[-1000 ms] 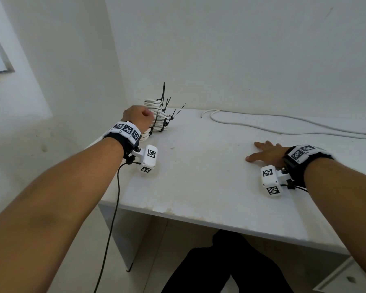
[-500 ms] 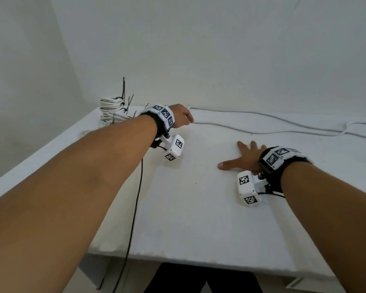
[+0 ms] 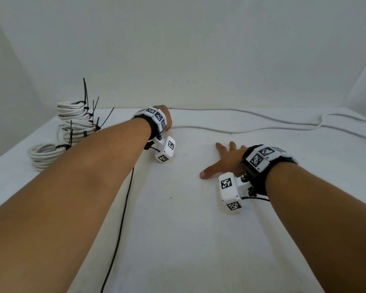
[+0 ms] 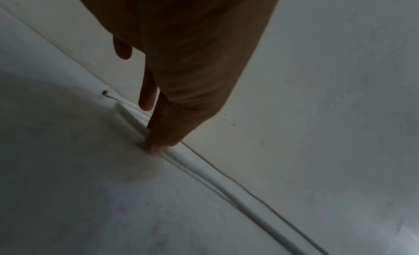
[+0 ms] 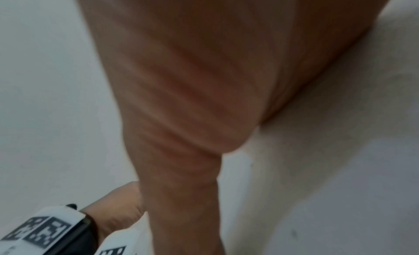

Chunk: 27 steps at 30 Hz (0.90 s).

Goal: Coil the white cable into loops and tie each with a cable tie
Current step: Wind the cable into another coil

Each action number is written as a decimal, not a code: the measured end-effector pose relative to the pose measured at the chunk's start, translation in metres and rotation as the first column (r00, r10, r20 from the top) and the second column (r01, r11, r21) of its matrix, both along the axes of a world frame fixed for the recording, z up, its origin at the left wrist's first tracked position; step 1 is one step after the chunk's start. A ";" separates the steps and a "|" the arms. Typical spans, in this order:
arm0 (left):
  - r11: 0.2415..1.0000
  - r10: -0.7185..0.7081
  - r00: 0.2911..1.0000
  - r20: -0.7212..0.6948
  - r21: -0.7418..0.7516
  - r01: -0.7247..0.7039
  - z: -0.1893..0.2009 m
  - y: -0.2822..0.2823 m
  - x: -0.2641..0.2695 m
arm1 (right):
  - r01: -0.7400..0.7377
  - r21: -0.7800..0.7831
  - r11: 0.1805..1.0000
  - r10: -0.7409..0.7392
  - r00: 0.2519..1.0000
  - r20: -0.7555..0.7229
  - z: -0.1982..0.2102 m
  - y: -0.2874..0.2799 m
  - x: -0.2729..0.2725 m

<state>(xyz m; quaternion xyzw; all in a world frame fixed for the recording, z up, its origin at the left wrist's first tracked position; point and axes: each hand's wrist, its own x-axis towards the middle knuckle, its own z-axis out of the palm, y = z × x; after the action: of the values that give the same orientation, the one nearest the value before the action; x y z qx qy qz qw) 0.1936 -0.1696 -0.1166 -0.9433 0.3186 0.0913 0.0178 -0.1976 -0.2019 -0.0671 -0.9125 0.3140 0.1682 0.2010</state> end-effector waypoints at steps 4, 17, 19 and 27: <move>0.977 0.038 0.996 -0.085 -0.208 -0.055 0.033 0.040 -0.068 | -0.017 -0.046 0.999 0.018 1.000 0.016 -0.003 0.001 0.000; 0.462 -0.227 0.938 -0.262 -0.877 -0.133 0.064 0.129 -0.251 | 0.042 -0.108 0.993 -0.014 0.968 0.250 0.018 0.014 -0.008; 0.453 -0.191 0.961 -0.201 -0.887 -0.095 0.064 0.136 -0.260 | 0.118 -0.137 0.984 -0.020 0.824 0.566 0.028 0.015 -0.009; 0.306 -0.455 0.785 -0.420 -0.902 -0.305 0.064 0.150 -0.286 | -0.187 -0.139 0.972 0.225 0.589 0.777 0.027 0.032 0.005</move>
<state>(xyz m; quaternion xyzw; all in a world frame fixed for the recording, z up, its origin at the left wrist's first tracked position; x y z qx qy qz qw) -0.0928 -0.0194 -0.0523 -0.6630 0.3430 0.1853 -0.6391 -0.1927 -0.1702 -0.0400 -0.9274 0.0897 -0.2338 0.2780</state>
